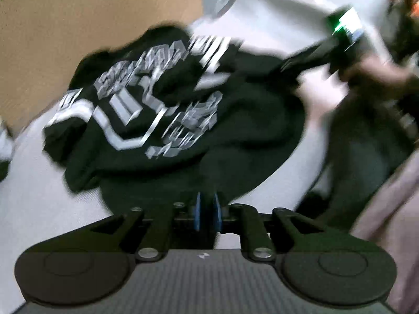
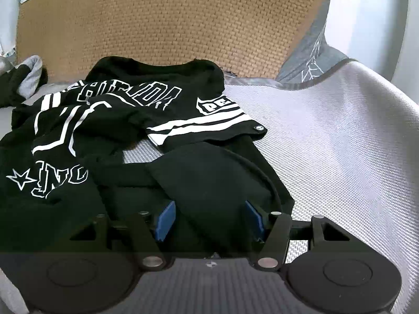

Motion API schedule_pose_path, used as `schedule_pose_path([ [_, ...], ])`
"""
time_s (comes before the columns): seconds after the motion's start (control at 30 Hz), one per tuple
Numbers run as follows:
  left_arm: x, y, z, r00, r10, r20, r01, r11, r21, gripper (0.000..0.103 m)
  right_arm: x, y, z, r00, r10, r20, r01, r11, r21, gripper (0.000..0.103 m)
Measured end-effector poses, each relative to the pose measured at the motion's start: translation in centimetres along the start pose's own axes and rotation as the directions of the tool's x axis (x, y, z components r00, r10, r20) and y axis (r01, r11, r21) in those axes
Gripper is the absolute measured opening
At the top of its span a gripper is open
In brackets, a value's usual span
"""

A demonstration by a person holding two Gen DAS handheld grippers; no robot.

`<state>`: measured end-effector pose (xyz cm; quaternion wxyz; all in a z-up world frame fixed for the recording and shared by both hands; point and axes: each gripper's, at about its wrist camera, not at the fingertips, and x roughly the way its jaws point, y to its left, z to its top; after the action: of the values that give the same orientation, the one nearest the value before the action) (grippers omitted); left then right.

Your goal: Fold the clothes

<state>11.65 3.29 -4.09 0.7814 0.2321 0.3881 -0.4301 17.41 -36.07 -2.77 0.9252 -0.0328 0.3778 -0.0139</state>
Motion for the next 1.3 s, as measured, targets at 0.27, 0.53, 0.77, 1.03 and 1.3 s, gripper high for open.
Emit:
schedule_pose_path([
  [0.27, 0.6, 1.5, 2.8, 0.991, -0.011, 0.132, 0.028, 0.991, -0.134, 0.029, 1.7, 2.2, 0.3, 1.000, 0.018, 0.015, -0.016, 0.995, -0.099, 0.062],
  [0.53, 8.7, 2.7, 2.9, 0.991, 0.117, 0.063, -0.098, 0.964, -0.248, 0.029, 3.9, 4.1, 0.4, 1.000, -0.009, 0.014, 0.012, 0.985, -0.173, 0.057],
  [0.77, 11.8, 4.1, 3.8, 0.968, 0.224, 0.110, -0.172, 0.918, -0.357, 0.037, 4.8, 2.2, 0.8, 0.999, -0.034, 0.017, 0.035, 0.994, -0.102, 0.031],
  [1.03, 16.2, 6.0, 3.4, 0.963, 0.240, 0.120, -0.165, 0.883, -0.440, 0.042, 1.8, -4.0, 2.3, 0.989, -0.075, 0.124, 0.057, 0.988, 0.146, 0.016],
  [1.3, 18.0, 5.9, 1.5, 0.955, 0.250, 0.161, -0.154, 0.878, -0.453, 0.044, -0.7, -8.6, 1.9, 0.990, 0.003, 0.140, -0.037, 0.970, 0.238, 0.017],
])
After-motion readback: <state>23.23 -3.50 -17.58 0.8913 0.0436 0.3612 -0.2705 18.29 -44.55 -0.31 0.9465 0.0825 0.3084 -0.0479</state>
